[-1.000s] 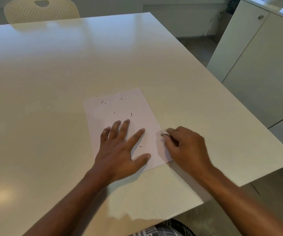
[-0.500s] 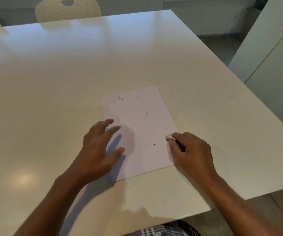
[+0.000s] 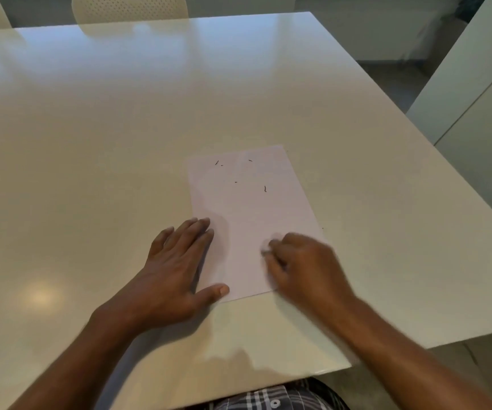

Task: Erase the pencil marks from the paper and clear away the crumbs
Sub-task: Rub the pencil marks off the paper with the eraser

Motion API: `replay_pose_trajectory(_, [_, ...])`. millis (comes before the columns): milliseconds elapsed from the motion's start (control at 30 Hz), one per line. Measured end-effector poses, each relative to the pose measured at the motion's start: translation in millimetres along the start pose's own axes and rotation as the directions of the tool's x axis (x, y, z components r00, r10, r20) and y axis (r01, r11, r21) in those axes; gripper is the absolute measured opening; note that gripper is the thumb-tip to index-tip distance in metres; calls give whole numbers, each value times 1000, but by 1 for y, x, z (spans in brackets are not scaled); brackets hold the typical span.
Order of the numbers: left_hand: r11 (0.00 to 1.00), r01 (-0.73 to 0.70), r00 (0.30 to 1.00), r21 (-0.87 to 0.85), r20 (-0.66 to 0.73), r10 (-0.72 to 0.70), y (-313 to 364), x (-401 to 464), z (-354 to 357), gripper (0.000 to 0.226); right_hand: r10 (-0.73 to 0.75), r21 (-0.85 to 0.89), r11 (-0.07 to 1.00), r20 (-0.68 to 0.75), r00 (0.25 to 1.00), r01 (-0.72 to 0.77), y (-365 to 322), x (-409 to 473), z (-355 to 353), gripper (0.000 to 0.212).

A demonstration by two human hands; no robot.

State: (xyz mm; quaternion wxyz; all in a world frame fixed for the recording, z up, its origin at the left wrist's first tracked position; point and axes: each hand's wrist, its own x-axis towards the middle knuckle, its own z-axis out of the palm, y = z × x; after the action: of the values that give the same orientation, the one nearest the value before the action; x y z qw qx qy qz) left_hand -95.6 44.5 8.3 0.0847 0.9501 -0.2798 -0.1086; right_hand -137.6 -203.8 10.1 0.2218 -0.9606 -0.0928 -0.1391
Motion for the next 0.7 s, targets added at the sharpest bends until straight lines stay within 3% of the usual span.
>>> replay_pose_trajectory(100, [1000,-7,1000,-1,-12,7,0,1,0,104,145,-129,979,-104,984,-158,32,21,-11,22])
replay_pose_trajectory(167, [1000,-9,1000,-4,-21,9,0,1,1,104,75,-101,991,-111,991,-86,14,16,-9,20])
replay_pose_trajectory(300, [1000,-10,1000,-3,-26,10,-1,1,3,105,-121,-29,992,105,987,125,-26,-1,2,17])
replay_pose_trajectory(467, [999,1,1000,33,12,-1,1,0,0,105,143,-202,967,-68,987,-154,39,55,-12,21])
replay_pose_trajectory(533, [1000,9,1000,24,15,-9,2,1,-1,105,87,-172,980,-64,994,-97,24,50,-10,20])
replay_pose_trajectory(633, [998,14,999,59,30,-16,2,2,-1,106,-96,-74,992,107,990,105,-21,26,5,20])
replay_pose_trajectory(700, [998,12,999,59,30,-14,1,2,-1,105,-98,-82,991,106,990,106,-12,38,5,19])
